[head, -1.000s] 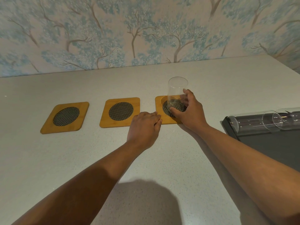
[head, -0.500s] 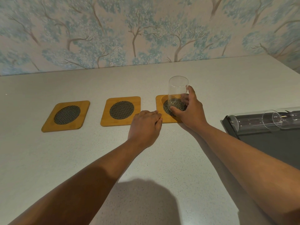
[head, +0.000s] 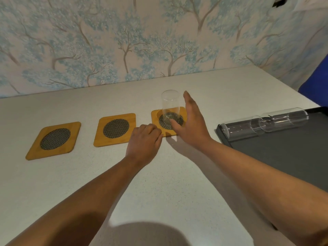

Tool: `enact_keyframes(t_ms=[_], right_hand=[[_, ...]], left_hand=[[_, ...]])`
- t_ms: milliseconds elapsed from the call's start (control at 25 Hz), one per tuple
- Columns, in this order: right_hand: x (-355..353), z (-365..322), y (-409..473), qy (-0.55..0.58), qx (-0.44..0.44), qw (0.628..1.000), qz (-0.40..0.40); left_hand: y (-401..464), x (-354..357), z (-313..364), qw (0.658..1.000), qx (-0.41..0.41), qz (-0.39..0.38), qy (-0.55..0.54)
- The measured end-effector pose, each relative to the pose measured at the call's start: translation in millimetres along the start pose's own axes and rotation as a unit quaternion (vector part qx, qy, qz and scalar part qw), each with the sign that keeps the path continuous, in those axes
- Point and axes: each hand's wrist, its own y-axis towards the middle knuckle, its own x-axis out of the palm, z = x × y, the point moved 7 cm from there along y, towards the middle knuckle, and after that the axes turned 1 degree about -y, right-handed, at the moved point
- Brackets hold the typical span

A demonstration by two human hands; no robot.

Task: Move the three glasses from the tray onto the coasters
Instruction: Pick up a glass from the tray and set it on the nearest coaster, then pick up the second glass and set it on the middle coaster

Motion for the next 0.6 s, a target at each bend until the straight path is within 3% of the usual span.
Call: enact_keyframes(t_ms=[160,280,440,600], right_hand=[[-63.5,0.8,-19.7,-0.060,-0.003,0.998,-0.020],[-112.5,21.5,-32.7,-0.155,0.004,0.986,-0.059],[-159.7,57.6,-55.3,-0.257,0.020,0.961,-0.103],[-169.6,85.4,-67.9,-0.333,0.000,0.930,-0.153]], left_hand=[[-1.3,-9.0,32.4,0.999,0.034,-0.016,0.014],[-0.7,-10.1,94.1,0.993,0.035,-0.029,-0.111],[13.6,12.6,164.1,0.957,-0.058,-0.116,-0.259],[38.6,29.0,192.0,0.932,-0.088,-0.164,-0.310]])
